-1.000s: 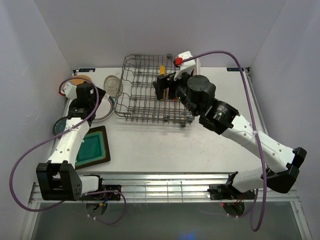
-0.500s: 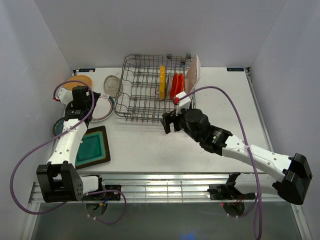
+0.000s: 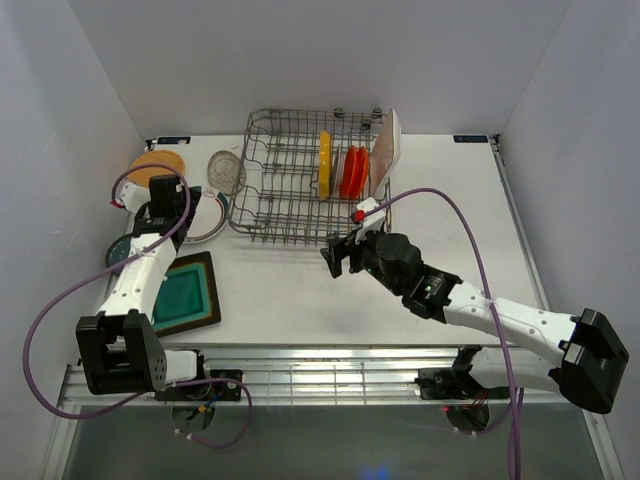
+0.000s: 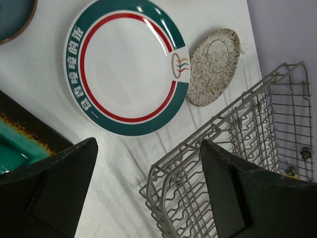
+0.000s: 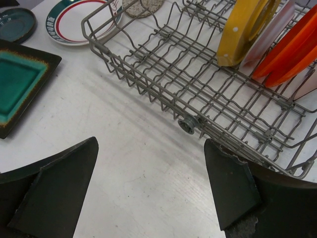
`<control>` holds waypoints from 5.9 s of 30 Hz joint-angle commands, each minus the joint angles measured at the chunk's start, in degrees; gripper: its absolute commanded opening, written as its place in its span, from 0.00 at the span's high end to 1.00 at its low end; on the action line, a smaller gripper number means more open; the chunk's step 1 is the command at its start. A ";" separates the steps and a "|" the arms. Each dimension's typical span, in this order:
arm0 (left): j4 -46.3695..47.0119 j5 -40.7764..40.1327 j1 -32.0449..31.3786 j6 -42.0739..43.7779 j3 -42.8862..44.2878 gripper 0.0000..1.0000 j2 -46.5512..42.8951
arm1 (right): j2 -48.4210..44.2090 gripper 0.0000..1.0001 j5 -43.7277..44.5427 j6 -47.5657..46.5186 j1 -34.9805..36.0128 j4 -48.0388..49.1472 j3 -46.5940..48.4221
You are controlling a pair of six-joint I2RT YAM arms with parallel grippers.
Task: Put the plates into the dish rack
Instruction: Pick up the plate at the center of the board.
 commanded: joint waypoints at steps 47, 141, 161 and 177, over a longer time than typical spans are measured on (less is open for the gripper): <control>23.09 3.22 -5.07 -35.59 -18.15 0.23 6.18 | -1.54 0.09 6.00 -0.52 0.31 4.48 -0.45; 8.85 -9.79 -3.14 -31.11 -3.03 1.00 1.45 | 0.57 0.10 7.23 0.71 0.31 2.54 0.95; 6.74 -0.13 -3.14 -26.63 -1.09 1.00 -10.59 | 1.01 0.10 6.70 0.71 0.31 2.19 1.48; 11.30 12.88 -7.00 -21.18 -8.82 1.00 -21.85 | 1.89 0.10 5.91 0.89 0.31 2.19 1.83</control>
